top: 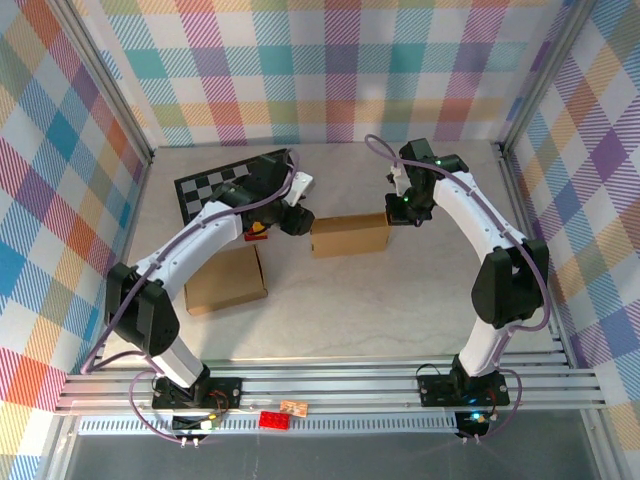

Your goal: Fold the paper box

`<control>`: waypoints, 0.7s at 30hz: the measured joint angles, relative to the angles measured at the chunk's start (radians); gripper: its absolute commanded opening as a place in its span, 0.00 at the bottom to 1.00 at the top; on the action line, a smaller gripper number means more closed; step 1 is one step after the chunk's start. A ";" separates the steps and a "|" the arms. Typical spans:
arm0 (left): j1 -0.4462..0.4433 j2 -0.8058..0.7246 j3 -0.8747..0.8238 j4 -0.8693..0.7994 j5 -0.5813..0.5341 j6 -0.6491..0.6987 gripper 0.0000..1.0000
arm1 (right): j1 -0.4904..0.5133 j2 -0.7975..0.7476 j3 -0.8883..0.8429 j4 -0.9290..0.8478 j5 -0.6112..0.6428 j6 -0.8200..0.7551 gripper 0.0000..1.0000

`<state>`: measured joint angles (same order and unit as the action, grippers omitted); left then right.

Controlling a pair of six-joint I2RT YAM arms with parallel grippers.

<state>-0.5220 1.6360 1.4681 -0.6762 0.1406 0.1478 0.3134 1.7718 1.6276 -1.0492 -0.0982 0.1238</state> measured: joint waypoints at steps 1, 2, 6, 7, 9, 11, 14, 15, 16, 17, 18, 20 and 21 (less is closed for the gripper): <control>0.000 0.010 0.006 -0.006 0.000 0.002 0.41 | 0.000 0.000 0.001 -0.001 0.000 0.000 0.00; 0.000 0.020 0.011 -0.007 0.000 0.004 0.40 | 0.000 0.000 0.001 -0.003 0.000 0.000 0.00; -0.001 0.055 0.032 -0.013 -0.001 0.006 0.39 | 0.000 0.000 0.002 -0.005 0.000 0.000 0.00; -0.001 0.058 0.034 -0.014 0.000 0.007 0.39 | 0.000 0.000 0.002 -0.006 0.000 0.000 0.00; -0.005 0.061 0.035 -0.017 0.000 0.010 0.39 | 0.000 0.000 0.002 -0.006 0.000 0.000 0.00; -0.009 0.062 0.035 -0.026 0.000 0.016 0.38 | 0.000 0.000 0.002 -0.006 0.000 0.000 0.00; -0.017 0.065 0.035 -0.030 -0.004 0.027 0.36 | 0.000 0.001 0.003 -0.007 0.000 0.000 0.00; -0.019 0.067 0.035 -0.031 -0.007 0.031 0.35 | 0.000 0.001 0.003 -0.007 0.000 0.000 0.00; -0.020 0.068 0.035 -0.031 -0.010 0.033 0.34 | 0.000 0.002 0.004 -0.008 0.000 0.000 0.00; -0.021 0.071 0.035 -0.031 -0.013 0.037 0.33 | 0.000 0.002 0.004 -0.008 0.000 0.000 0.00; -0.021 0.073 0.035 -0.031 -0.018 0.042 0.32 | 0.000 0.003 0.005 -0.010 0.000 0.000 0.00; -0.021 0.080 0.035 -0.032 -0.028 0.051 0.29 | 0.000 0.003 0.005 -0.010 0.000 0.000 0.00; -0.021 0.085 0.036 -0.032 -0.032 0.056 0.26 | 0.000 0.003 0.005 -0.010 0.000 0.000 0.00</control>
<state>-0.5430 1.7206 1.5040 -0.7082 0.1085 0.2039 0.3134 1.7752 1.6325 -1.0592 -0.0982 0.1238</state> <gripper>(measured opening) 0.290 0.059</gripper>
